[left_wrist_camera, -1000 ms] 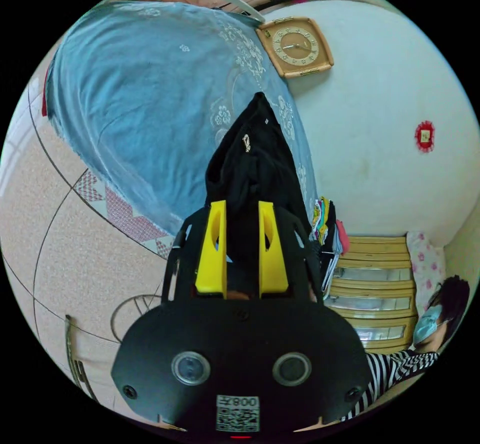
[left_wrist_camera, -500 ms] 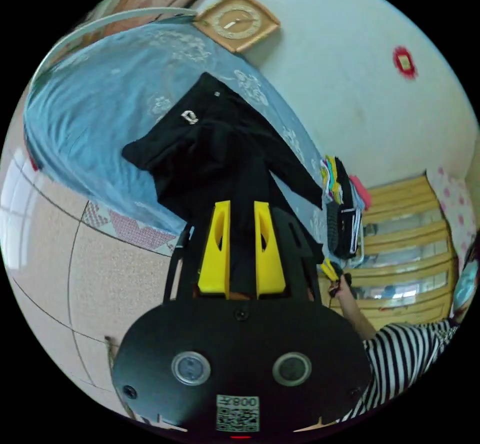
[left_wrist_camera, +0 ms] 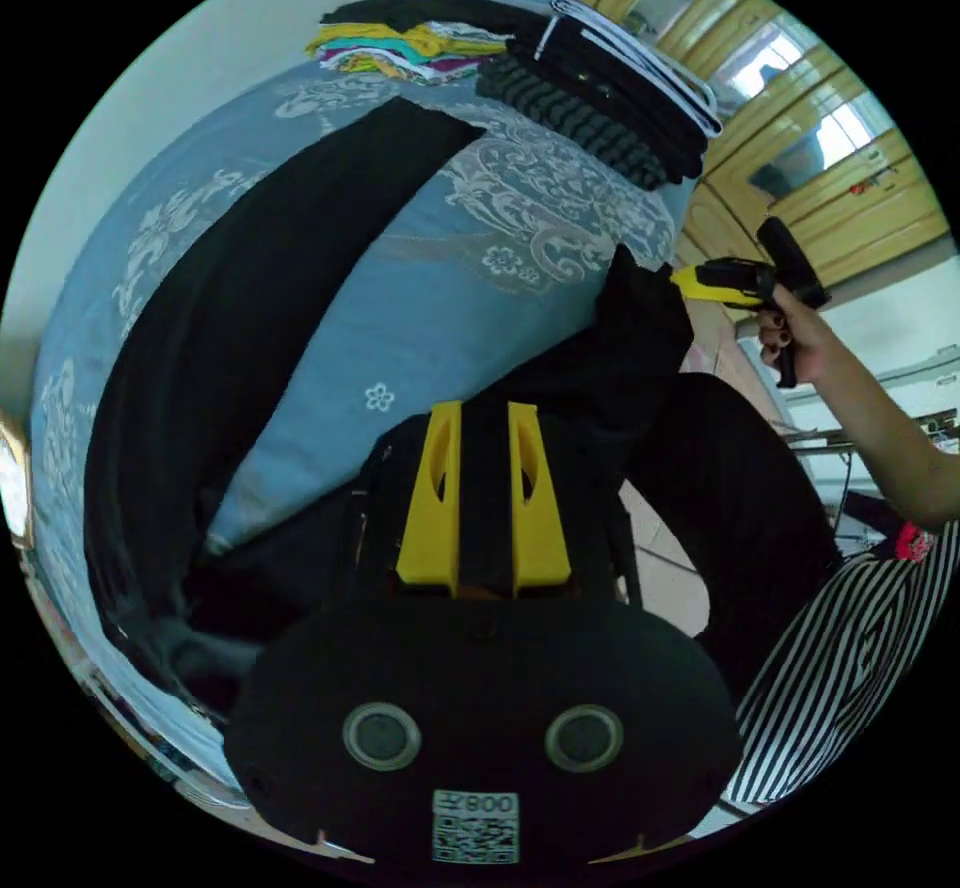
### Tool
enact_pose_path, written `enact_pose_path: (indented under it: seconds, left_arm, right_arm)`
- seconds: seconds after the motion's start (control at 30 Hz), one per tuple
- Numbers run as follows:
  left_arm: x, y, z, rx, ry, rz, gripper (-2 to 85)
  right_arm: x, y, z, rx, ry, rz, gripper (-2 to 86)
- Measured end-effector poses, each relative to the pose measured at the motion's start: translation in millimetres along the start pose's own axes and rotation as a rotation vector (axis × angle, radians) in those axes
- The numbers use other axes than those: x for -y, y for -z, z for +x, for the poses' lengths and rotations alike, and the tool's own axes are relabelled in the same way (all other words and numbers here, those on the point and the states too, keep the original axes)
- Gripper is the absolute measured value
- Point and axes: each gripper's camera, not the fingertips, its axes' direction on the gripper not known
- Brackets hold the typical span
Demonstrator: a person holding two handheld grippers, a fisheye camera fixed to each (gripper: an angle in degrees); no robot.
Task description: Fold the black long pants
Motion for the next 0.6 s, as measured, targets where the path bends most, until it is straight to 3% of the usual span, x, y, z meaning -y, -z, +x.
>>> enact_pose_path:
  seconds: [0.17, 0.37, 0.6]
  left_arm:
    - [16.5, -41.3, 10.3, 0.039, -0.05, -0.029, 1.4]
    - [3.1, -37.8, 3.6, -0.065, -0.012, 0.161, 0.3]
    - [5.7, -43.5, -20.2, -0.114, 0.014, 0.32, 0.3]
  right_arm:
    - [-17.8, 11.2, -21.7, 0.063, 0.063, 0.038, 0.8]
    - [-59.8, 41.9, -85.4, 0.153, 0.237, 0.131, 0.7]
    - [-75.3, 53.6, -158.2, 0.077, 0.422, 0.219, 0.9]
